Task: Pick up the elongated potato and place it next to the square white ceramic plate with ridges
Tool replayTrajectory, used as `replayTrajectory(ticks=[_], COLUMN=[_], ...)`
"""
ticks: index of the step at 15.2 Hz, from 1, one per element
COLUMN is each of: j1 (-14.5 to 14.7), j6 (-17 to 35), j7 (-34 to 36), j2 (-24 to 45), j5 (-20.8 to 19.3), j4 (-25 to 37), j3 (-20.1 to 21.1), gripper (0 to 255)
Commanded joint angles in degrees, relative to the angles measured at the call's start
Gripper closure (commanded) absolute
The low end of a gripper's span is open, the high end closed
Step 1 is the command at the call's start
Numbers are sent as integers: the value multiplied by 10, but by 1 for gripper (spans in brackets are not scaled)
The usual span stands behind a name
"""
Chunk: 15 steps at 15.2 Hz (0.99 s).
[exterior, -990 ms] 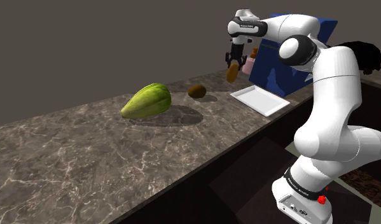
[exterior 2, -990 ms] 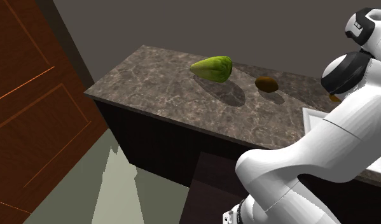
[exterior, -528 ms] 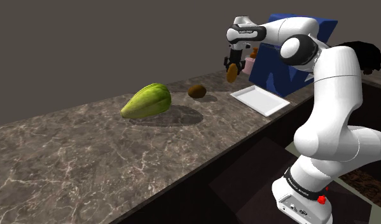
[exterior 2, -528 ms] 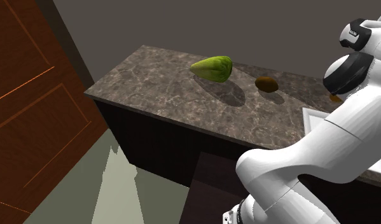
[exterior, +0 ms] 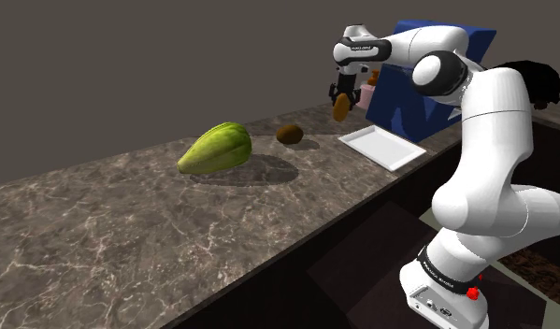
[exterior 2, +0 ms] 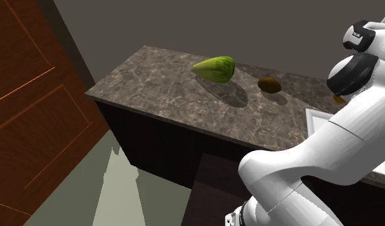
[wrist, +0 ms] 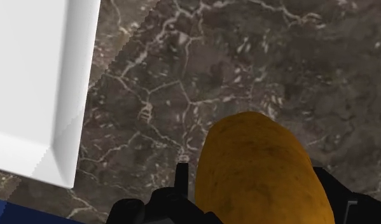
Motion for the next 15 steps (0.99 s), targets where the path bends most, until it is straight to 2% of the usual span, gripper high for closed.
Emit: replayTrajectory(ticks=[1,4,5,9,15], j1=[0,4,2,22,22], j6=[2,-6,-5,-86,-86], j7=[0,-3,1,-10,-10], j2=[9,22,6,19,19], j5=[0,-2,1,2,2], j4=[-8,14,-4,93,93], j3=[-1,-3,0,-1,-1], gripper=[0,0,0,0,0])
